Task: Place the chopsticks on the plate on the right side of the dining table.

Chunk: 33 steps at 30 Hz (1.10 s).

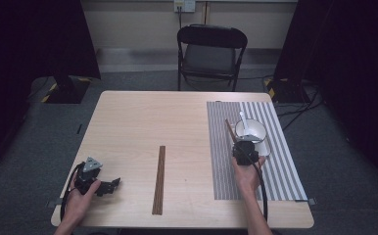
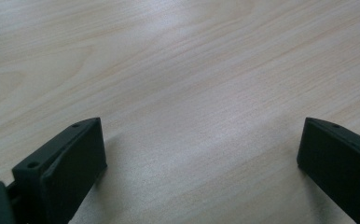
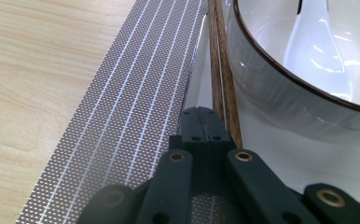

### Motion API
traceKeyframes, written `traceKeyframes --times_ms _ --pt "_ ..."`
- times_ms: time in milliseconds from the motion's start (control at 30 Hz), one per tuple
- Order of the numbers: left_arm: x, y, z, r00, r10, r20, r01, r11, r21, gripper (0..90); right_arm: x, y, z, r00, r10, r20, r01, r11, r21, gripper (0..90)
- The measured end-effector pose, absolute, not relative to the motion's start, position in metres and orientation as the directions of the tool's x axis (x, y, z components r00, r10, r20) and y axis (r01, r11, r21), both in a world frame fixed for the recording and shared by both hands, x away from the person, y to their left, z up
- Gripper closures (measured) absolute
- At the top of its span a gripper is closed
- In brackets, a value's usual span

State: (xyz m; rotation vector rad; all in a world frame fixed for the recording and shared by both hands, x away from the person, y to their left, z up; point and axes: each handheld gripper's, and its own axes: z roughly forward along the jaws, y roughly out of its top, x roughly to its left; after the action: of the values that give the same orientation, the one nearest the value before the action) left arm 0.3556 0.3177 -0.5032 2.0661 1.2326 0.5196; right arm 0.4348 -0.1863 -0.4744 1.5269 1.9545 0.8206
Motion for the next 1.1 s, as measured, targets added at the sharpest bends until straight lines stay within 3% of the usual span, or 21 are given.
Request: traceKeyframes --times_ms 1100 --pt "0.356 0.318 -0.503 0.475 0.88 0.0 0.614 -0.331 0.716 0.5 0.433 -0.204 -0.475 -0.2 0.978 -0.053 0.657 0.174 0.733 90.0"
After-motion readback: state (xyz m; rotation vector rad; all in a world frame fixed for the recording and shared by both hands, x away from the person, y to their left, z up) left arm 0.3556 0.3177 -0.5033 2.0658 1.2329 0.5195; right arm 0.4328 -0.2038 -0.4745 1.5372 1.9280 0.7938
